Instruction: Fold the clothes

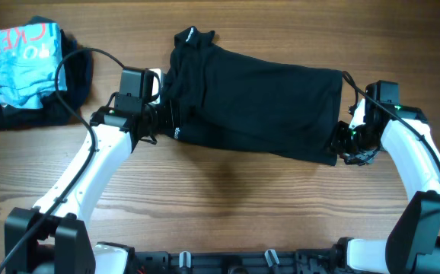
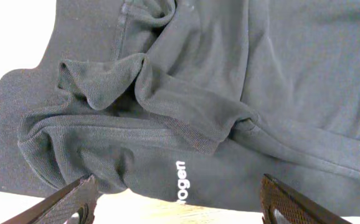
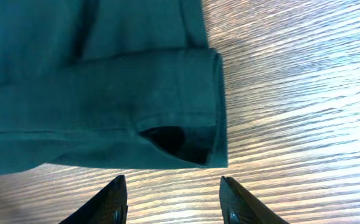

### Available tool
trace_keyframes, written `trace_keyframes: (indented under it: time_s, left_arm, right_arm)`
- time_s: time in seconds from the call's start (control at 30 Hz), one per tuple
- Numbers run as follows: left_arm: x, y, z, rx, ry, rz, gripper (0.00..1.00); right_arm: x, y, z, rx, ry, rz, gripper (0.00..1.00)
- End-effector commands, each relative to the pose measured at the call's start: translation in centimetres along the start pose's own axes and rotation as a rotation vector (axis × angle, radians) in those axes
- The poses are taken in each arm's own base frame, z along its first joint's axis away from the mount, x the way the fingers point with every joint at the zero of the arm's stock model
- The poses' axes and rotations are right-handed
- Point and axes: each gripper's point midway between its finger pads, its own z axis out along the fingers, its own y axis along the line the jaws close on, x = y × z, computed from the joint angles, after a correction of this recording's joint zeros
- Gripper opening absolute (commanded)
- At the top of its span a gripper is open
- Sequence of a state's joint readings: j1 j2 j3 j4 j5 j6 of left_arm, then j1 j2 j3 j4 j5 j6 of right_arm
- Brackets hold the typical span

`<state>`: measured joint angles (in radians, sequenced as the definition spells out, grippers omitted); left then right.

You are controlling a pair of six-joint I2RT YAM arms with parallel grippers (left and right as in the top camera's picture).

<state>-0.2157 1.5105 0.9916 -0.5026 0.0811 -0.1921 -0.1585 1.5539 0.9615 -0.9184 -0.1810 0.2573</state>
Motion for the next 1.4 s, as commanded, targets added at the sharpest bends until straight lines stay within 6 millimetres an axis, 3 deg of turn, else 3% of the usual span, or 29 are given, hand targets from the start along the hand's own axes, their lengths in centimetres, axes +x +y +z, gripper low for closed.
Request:
trace_keyframes:
  time_s: [0.0,0.33,0.57,1.03,1.37]
  left_arm:
    - [-1.0,-0.6,-0.6,0.027,-0.031,0.0,0.83]
    - [-1.4,-0.6,-0.6,0.023,-0.048,0.001,0.84]
    - [-1.4,-0.6,-0.6,0.023,-0.048,0.001,0.85]
    - [-1.5,-0.4,-0.6,0.016,-0.05,0.001,0.85]
    - [-1.5,-0.4,-0.6,0.016,-0.05,0.001,0.86]
  right_arm:
    - [0.4,-1.3,0.4,0.066,-0.01,0.035,0.48]
    - [-0.4,-1.0,1.8,0.035,-0.06,0.027,0.47]
    - [-0.7,-0.9,1.8,0.03,-0.073,0.028,0.39]
    - [0.7,-0.7,3.6,-0.018,-0.048,0.028,0.36]
    - [-0.4,0.2,3.5,-0.066,-0.092,0.016,0.31]
